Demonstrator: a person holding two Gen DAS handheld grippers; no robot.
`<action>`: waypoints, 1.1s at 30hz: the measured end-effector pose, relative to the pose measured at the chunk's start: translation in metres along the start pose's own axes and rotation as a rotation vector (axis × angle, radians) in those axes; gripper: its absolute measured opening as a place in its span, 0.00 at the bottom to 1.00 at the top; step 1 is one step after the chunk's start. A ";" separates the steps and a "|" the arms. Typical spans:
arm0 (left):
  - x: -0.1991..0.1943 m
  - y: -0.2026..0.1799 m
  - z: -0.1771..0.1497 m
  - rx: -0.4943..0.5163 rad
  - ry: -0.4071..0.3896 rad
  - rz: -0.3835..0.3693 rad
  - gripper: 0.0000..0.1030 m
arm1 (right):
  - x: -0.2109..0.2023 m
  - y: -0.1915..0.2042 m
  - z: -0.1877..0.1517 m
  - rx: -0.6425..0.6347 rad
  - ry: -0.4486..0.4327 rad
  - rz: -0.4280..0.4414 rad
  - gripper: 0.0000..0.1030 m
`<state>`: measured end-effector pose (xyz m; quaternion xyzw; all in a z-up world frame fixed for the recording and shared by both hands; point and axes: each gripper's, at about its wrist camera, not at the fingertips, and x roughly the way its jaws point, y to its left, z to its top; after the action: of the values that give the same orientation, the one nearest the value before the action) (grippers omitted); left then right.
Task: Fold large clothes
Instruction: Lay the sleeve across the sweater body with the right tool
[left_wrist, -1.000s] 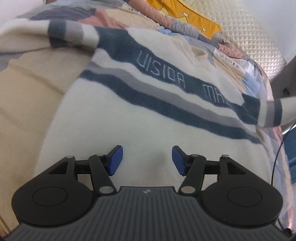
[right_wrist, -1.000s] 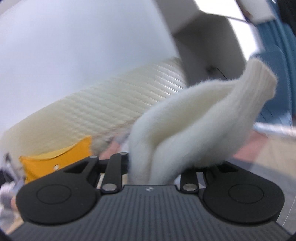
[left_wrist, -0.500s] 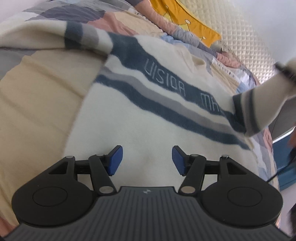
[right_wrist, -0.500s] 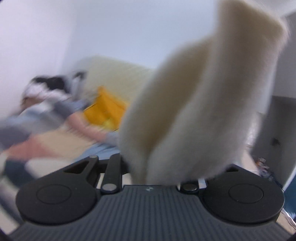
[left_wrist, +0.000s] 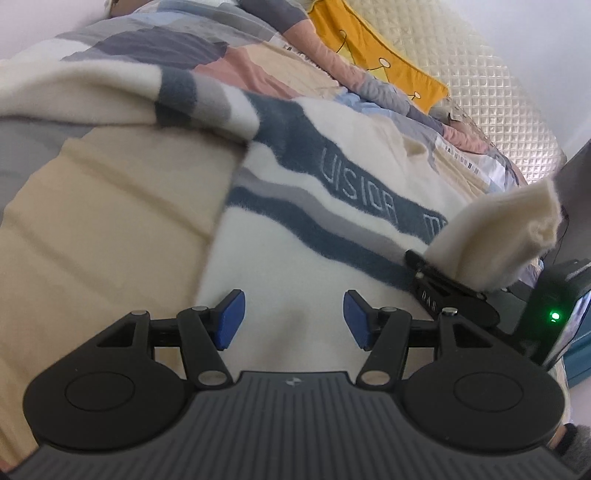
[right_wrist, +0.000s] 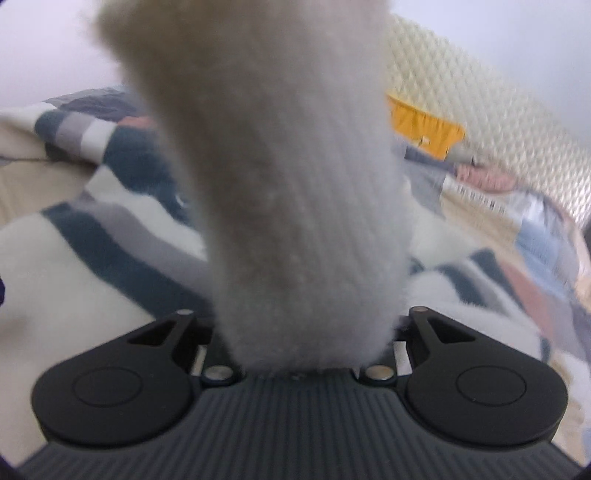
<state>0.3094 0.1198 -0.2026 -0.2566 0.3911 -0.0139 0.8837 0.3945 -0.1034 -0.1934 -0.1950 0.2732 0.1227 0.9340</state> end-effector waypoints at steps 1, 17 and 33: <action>0.001 -0.001 0.001 0.003 -0.008 -0.005 0.63 | -0.001 -0.003 0.001 0.004 0.007 0.031 0.58; -0.043 -0.028 -0.013 0.097 -0.139 -0.136 0.63 | -0.104 -0.029 -0.033 0.089 -0.025 0.277 0.72; 0.022 -0.051 -0.028 0.155 0.038 -0.123 0.62 | -0.030 -0.101 -0.051 0.685 0.022 0.373 0.53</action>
<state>0.3142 0.0578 -0.2097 -0.2107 0.3890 -0.1030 0.8909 0.3804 -0.2197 -0.1864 0.1801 0.3389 0.1900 0.9037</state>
